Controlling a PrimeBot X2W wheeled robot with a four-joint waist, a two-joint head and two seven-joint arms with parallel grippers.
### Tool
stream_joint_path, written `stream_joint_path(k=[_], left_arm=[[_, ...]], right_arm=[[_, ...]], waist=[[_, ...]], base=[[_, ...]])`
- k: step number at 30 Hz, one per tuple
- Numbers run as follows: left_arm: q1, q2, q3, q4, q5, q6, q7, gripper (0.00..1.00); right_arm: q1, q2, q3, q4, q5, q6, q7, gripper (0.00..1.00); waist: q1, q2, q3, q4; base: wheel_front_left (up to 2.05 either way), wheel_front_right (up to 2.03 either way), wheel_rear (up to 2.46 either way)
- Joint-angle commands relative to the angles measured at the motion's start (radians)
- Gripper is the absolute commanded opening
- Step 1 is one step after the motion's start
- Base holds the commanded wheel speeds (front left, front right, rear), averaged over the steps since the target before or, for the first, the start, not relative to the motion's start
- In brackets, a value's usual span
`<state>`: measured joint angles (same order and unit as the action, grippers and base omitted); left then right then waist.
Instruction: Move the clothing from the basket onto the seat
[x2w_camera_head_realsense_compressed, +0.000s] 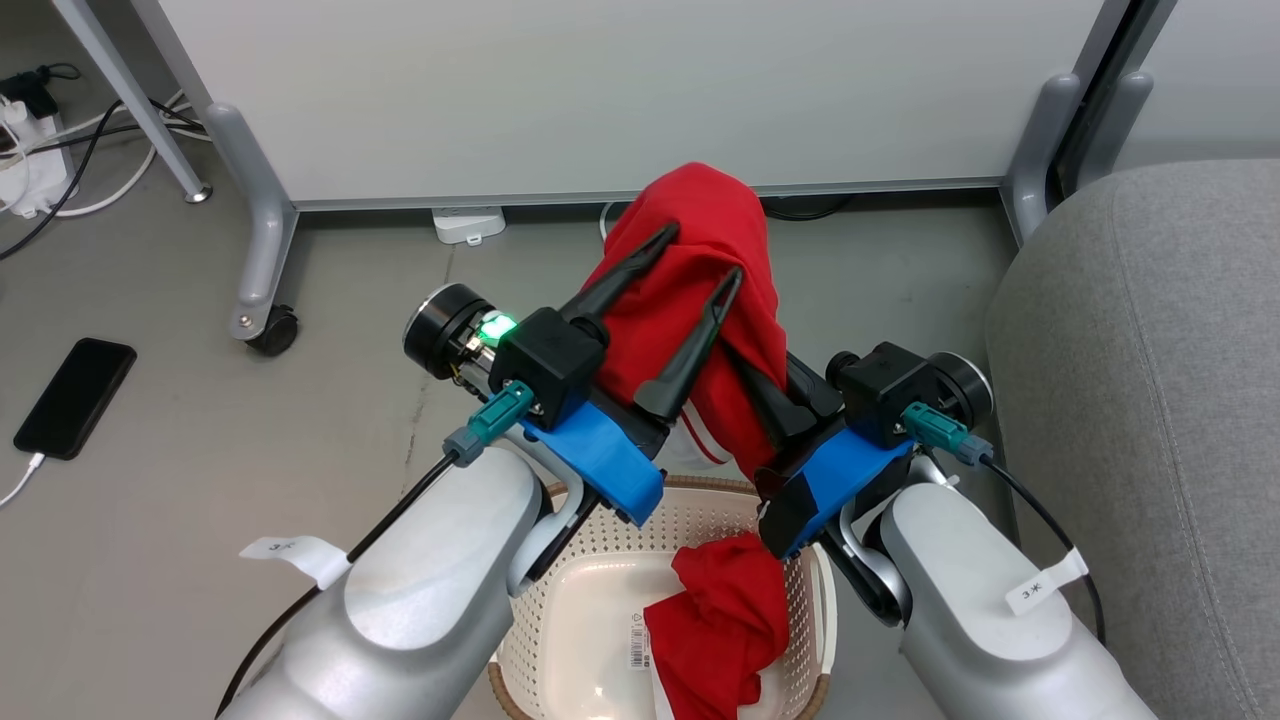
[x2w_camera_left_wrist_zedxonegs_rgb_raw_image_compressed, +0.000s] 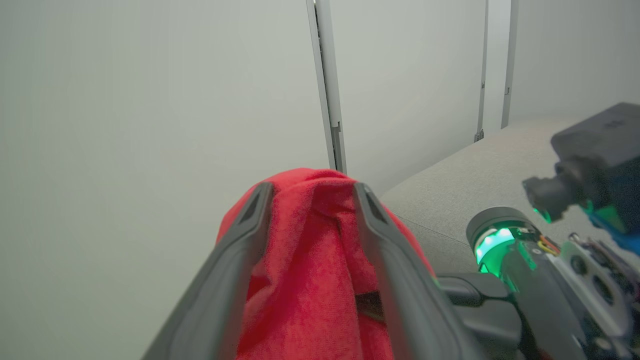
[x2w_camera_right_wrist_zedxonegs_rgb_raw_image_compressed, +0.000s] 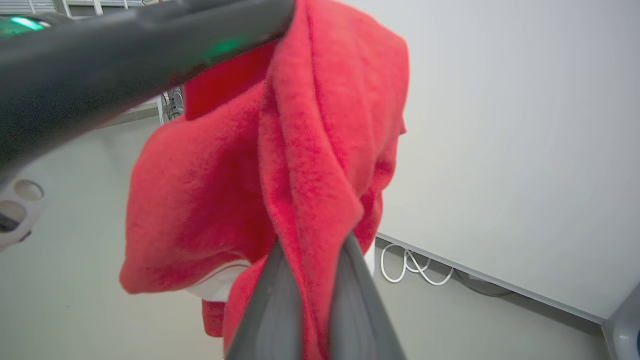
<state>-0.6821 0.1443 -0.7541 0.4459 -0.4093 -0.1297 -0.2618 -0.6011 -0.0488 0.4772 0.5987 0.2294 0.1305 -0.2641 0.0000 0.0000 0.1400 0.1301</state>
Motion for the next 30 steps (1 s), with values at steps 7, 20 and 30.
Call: stream_joint_path(k=[7, 20, 30], left_arm=[[0.008, 0.0, 0.001, -0.003, 0.006, -0.001, -0.005, 1.0], [0.029, 0.01, 0.052, -0.024, 0.045, 0.001, -0.005, 1.0], [0.071, 0.01, 0.078, -0.038, 0.077, 0.001, -0.005, 1.0]], right_arm=[[0.005, -0.003, -0.013, -0.013, 0.012, 0.001, -0.001, 0.0], [0.02, -0.003, -0.096, -0.078, -0.01, 0.001, -0.001, 0.0], [0.094, -0.003, -0.222, -0.206, -0.052, 0.001, -0.001, 0.0]], waist=[[0.0, 0.0, 0.001, -0.002], [0.0, 0.0, 0.032, -0.044], [0.0, 0.0, 0.052, -0.136]], base=[[0.0, 0.0, 0.0], [0.0, 0.0, 0.0], [0.0, 0.0, 0.0]])
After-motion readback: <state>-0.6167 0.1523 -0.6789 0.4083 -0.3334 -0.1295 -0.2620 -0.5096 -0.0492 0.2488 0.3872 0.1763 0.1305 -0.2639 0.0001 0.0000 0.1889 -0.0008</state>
